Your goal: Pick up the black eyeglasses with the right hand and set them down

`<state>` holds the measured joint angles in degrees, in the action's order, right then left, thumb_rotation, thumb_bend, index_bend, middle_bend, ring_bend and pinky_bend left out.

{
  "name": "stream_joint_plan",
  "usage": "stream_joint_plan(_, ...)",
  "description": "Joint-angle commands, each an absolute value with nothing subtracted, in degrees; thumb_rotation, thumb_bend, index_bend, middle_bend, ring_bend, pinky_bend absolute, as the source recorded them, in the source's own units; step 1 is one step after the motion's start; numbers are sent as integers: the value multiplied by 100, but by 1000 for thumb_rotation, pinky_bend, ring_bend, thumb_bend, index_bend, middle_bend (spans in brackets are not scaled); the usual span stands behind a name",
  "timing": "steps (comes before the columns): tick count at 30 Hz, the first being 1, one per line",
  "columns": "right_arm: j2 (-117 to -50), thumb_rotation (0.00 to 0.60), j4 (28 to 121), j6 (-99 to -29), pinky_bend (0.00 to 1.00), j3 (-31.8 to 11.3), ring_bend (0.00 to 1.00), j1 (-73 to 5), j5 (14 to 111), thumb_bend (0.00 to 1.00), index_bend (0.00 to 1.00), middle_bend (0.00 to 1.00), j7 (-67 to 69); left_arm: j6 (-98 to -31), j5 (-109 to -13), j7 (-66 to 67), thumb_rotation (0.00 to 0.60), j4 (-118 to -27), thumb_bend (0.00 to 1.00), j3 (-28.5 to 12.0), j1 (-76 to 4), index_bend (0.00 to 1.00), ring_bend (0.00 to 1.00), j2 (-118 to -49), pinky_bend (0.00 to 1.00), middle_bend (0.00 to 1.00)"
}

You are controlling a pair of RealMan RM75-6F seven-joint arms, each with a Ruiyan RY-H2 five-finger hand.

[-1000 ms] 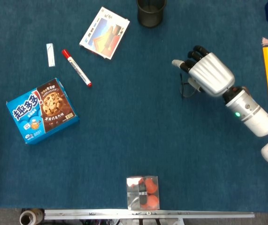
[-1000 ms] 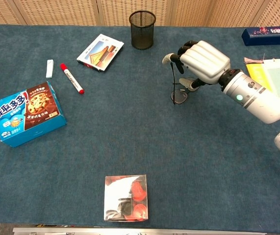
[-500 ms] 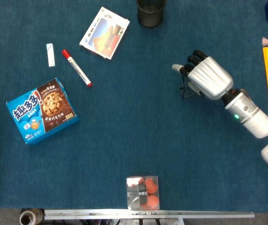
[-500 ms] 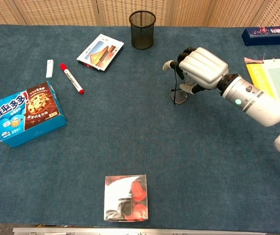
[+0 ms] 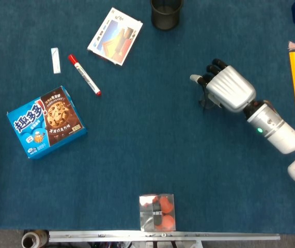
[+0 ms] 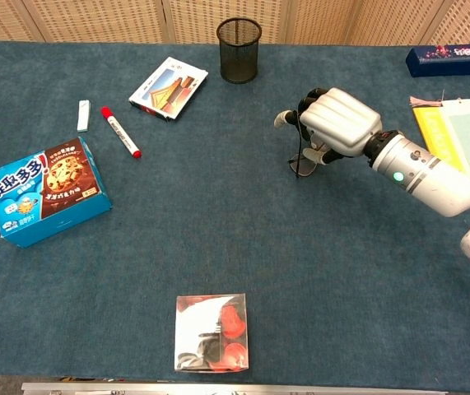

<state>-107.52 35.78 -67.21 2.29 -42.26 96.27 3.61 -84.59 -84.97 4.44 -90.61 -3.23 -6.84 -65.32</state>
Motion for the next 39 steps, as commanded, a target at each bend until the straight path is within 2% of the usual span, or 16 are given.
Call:
stream_joint_plan(1, -10767, 600, 3549, -6695, 272, 244, 332, -4221, 9630, 293, 282, 577, 371, -8459, -8497, 444, 600, -9061, 60, -323, -684, 570, 295, -6532, 449, 356)
stream_joint_plan(23, -10811, 600, 3450, -6597, 272, 320, 332, -4205, 9662, 293, 282, 577, 394, -8459, -8497, 444, 600, -9061, 59, -323, -684, 570, 295, -6532, 449, 356)
stream_joint_plan(31, -10582, 600, 3689, -6894, 272, 136, 332, -4205, 9589, 293, 282, 577, 421, -8459, -8497, 444, 600, -9061, 59, -323, -684, 570, 295, -6532, 449, 356)
stream_joint_plan(39, -10095, 600, 4312, -7252, 272, -175, 332, -4216, 9455, 293, 282, 577, 276, -8459, -8497, 444, 600, -9061, 60, -323, -684, 570, 295, -6532, 449, 356)
